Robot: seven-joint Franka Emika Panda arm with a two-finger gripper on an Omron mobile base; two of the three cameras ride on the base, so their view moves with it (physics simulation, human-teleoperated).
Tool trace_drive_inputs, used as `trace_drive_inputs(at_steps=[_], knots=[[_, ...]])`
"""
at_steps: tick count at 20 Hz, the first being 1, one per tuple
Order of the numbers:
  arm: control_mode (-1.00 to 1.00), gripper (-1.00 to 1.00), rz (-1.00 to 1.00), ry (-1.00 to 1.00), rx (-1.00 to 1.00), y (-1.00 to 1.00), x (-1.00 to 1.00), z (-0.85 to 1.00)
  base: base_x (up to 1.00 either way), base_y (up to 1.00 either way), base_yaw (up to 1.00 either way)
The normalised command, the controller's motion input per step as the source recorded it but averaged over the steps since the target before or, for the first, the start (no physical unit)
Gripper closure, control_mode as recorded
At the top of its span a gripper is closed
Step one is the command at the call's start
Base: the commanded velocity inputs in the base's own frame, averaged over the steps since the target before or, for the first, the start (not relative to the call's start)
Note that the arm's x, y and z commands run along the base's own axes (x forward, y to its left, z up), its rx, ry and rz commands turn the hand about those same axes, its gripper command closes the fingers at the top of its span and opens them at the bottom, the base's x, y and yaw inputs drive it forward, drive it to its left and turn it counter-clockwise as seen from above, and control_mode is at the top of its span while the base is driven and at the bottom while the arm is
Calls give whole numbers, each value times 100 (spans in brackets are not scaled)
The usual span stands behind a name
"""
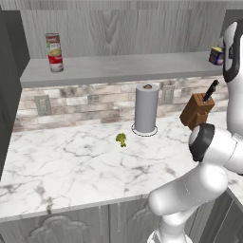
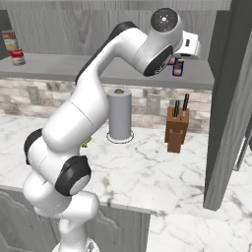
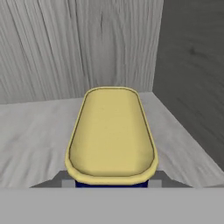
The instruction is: Stack two cans on top of the other two cans in the cabinet.
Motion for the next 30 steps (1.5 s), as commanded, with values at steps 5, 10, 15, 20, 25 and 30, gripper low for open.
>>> trace_drive_inputs(at_steps=[5,10,15,20,25,30], knots=[[-100,100,0,-2,5,0,21,0,0,0,0],[-100,100,0,-1,2,-4,21,0,0,0,0],[-100,100,0,-1,2,-6,15,-1,0,0,0],[-100,100,0,-2,1,-10,18,0,0,0,0],[-100,100,0,0,0,-8,20,0,0,0,0],[-100,100,1,0,0,-7,20,0,0,0,0]])
